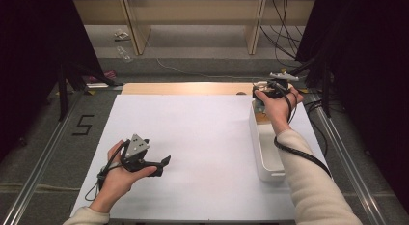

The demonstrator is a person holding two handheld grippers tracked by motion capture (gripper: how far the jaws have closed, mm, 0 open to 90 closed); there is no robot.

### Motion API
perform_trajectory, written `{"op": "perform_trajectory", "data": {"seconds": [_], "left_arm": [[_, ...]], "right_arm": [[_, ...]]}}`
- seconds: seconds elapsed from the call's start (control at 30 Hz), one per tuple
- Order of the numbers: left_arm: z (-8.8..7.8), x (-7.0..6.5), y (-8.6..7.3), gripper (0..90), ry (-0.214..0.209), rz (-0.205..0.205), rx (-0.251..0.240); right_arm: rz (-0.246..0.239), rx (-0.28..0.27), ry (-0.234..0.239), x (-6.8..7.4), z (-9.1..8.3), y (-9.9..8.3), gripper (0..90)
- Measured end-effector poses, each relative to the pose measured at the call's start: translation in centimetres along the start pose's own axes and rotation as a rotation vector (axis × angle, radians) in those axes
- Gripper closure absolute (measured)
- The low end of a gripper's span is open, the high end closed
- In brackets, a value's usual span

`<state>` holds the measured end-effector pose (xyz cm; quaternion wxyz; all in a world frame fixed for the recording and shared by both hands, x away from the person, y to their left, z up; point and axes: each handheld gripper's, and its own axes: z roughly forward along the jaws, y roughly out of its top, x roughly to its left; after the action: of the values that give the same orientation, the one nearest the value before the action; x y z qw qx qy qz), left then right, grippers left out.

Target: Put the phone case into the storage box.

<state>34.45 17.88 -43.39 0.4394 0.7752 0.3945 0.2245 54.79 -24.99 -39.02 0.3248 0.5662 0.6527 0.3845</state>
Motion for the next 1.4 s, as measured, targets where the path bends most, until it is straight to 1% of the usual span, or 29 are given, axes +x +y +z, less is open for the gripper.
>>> {"op": "perform_trajectory", "data": {"seconds": [0.43, 0.67, 0.8, 0.83, 0.93, 1.0, 1.1, 1.2, 1.27, 1.4], "left_arm": [[0.0, 0.0, 0.0, 4.8, -0.001, 0.001, 0.0], [0.0, 0.0, 0.0, 5.0, -0.002, 0.002, 0.0], [0.0, 0.0, 0.0, 5.0, -0.002, 0.002, 0.0], [0.0, -0.1, 0.0, 5.0, -0.003, 0.003, 0.0], [0.1, -0.1, 0.0, 5.0, -0.004, 0.003, 0.001], [0.1, -0.1, 0.0, 5.0, -0.004, 0.004, 0.001], [0.1, -0.1, 0.0, 5.0, -0.004, 0.003, 0.003], [0.1, -0.1, 0.0, 5.0, -0.005, 0.004, 0.004], [0.1, -0.1, 0.0, 5.0, -0.005, 0.005, 0.004], [0.1, -0.1, 0.0, 5.0, -0.006, 0.004, 0.005]], "right_arm": [[0.018, 0.017, 0.004, -0.2, 0.3, -0.5, 12.0], [0.014, 0.014, 0.003, -0.2, 0.4, -0.5, 11.8], [0.011, 0.014, 0.013, -0.2, 0.5, -0.5, 11.3], [0.011, 0.017, 0.018, -0.2, 0.5, -0.5, 11.0], [0.029, 0.016, 0.031, -0.4, 0.6, -0.5, 9.5], [0.042, 0.016, 0.037, -0.5, 0.7, -0.6, 5.9], [0.036, 0.027, 0.035, -0.5, 0.9, -0.7, 3.3], [0.04, 0.038, 0.051, -0.5, 1.0, -0.7, 1.8], [0.04, 0.037, 0.048, -0.5, 1.0, -0.6, 0.8], [0.045, 0.014, 0.038, -0.7, 0.8, -0.3, 0.3]]}}
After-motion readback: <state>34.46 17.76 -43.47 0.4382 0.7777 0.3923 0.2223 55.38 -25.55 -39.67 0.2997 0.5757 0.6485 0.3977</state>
